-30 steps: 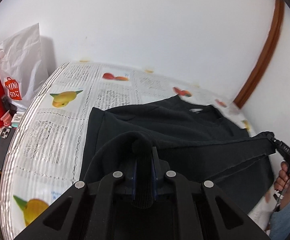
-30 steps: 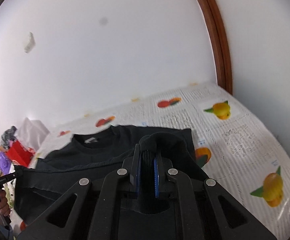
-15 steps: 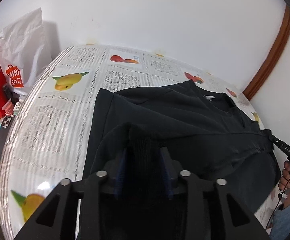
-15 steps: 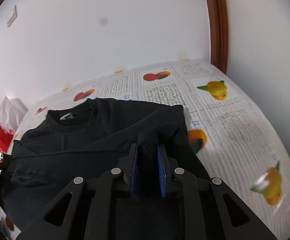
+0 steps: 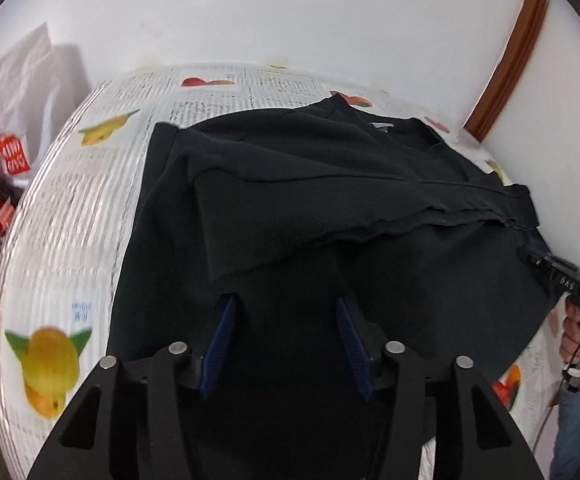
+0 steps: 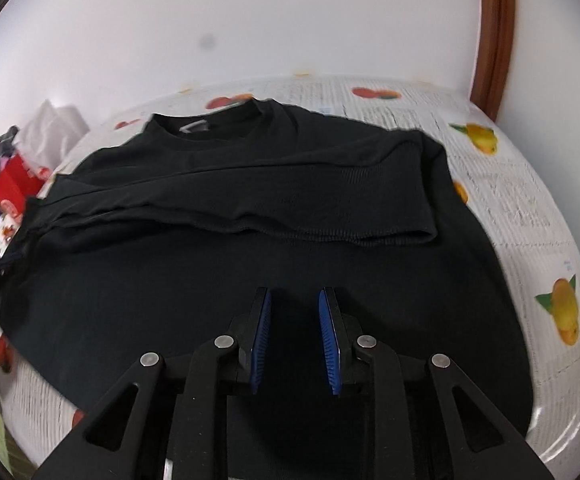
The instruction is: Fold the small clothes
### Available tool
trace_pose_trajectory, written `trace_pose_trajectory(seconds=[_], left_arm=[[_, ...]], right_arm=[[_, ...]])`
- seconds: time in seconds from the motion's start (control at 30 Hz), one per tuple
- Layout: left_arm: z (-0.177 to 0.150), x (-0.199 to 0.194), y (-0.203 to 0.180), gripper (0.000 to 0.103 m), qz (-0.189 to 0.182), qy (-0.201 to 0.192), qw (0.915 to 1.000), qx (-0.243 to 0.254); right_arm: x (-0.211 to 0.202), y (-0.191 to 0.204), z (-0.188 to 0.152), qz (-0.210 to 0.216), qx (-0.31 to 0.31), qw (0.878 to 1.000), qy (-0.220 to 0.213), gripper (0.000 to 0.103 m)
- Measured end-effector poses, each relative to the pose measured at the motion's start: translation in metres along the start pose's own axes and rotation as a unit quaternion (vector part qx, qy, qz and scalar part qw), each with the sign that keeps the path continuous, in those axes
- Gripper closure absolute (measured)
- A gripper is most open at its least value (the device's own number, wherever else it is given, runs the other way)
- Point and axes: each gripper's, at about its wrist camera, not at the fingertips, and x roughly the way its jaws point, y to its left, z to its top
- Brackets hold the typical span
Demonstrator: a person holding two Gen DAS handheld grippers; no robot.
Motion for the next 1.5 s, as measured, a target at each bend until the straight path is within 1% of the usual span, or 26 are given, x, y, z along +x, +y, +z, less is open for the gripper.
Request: trace_pose_trajectory(seconds=[0.1,0.17,0.23,0.27,0.3,0.4,0.5,0.57,0.6,0.63,0.7,0.73,0.77,0.87,1.0,1.03,1.1,1.17,1.23,1.27,1.33,1.37,1.43,1.5], left_arm=[[0.014,0.008,-0.005,0.052,0.019,-0.002,0.9998,0.000],[0.023,0.014,-0.009,0.053,0.034,-0.014,0.9993,0.010],[0.033,0.019,-0.010,0.056,0.040,-0.021,0.9989,0.013],[0.040,0.022,-0.009,0.064,0.033,-0.025,0.9990,0.013],[0.047,0.025,-0.007,0.067,0.026,-0.027,0.9992,0.012],[0.065,0.031,-0.001,0.069,0.026,-0.028,0.9993,0.005],[0.080,0.033,0.009,0.071,0.036,-0.036,0.9987,-0.001],[0.086,0.029,0.018,0.071,0.055,-0.048,0.9973,-0.002],[0.089,0.027,0.025,0.071,0.065,-0.053,0.9964,-0.007],[0.089,0.026,0.030,0.071,0.065,-0.054,0.9964,-0.010],[0.091,0.029,0.041,0.071,0.057,-0.046,0.9973,-0.013],[0.091,0.031,0.043,0.071,0.055,-0.041,0.9976,-0.011],[0.091,0.034,0.044,0.071,0.056,-0.040,0.9976,-0.007],[0.092,0.044,0.040,0.071,0.063,-0.033,0.9974,0.007],[0.095,0.055,0.041,0.071,0.064,-0.024,0.9976,0.013],[0.096,0.055,0.041,0.071,0.065,-0.022,0.9976,0.013],[0.097,0.052,0.036,0.094,0.070,-0.026,0.9969,0.025],[0.098,0.034,0.032,0.094,0.074,-0.074,0.9942,0.027],[0.103,0.017,0.035,0.094,0.062,-0.115,0.9914,0.003],[0.106,0.013,0.038,0.094,0.059,-0.125,0.9904,-0.009],[0.110,0.018,0.041,0.094,0.058,-0.119,0.9910,-0.019],[0.111,0.024,0.042,0.094,0.060,-0.112,0.9917,-0.019],[0.111,0.041,0.044,0.094,0.063,-0.092,0.9935,-0.020],[0.108,0.053,0.043,0.094,0.064,-0.077,0.9947,-0.022]], right_arm=[[0.011,-0.001,0.017,-0.005,0.019,1.000,0.010,0.078],[0.021,-0.004,0.032,-0.001,0.033,0.999,0.014,0.079],[0.025,-0.008,0.045,0.002,0.043,0.999,-0.001,0.079],[0.026,-0.011,0.053,0.000,0.046,0.999,-0.010,0.079],[0.029,-0.014,0.061,-0.001,0.049,0.999,-0.017,0.079],[0.036,-0.023,0.080,0.012,0.058,0.998,-0.029,0.080],[0.035,-0.029,0.093,0.003,0.049,0.998,-0.051,0.080],[0.033,-0.036,0.099,-0.002,0.044,0.997,-0.062,0.078],[0.033,-0.039,0.101,-0.006,0.041,0.997,-0.060,0.078],[0.035,-0.043,0.102,-0.011,0.037,0.998,-0.056,0.076],[0.043,-0.049,0.106,-0.024,0.026,0.998,-0.044,0.069],[0.049,-0.051,0.108,-0.029,0.021,0.999,-0.037,0.063],[0.055,-0.053,0.111,-0.034,0.014,0.999,-0.028,0.062],[0.072,-0.059,0.116,-0.032,0.016,0.999,-0.008,0.062],[0.085,-0.065,0.121,-0.021,0.030,0.999,0.001,0.062],[0.087,-0.065,0.121,-0.021,0.030,0.999,0.002,0.063],[0.088,-0.063,0.121,-0.025,0.025,0.999,-0.001,0.070],[0.082,-0.061,0.120,-0.017,0.016,1.000,-0.011,0.085],[0.064,-0.062,0.118,-0.006,0.009,0.999,-0.039,0.089],[0.051,-0.064,0.117,0.006,0.013,0.998,-0.061,0.090],[0.030,-0.072,0.113,0.027,0.031,0.995,-0.089,0.090],[0.027,-0.074,0.114,0.028,0.035,0.995,-0.087,0.090],[0.034,-0.080,0.113,0.017,0.040,0.997,-0.066,0.090],[0.053,-0.083,0.111,0.002,0.042,0.998,-0.039,0.089]])
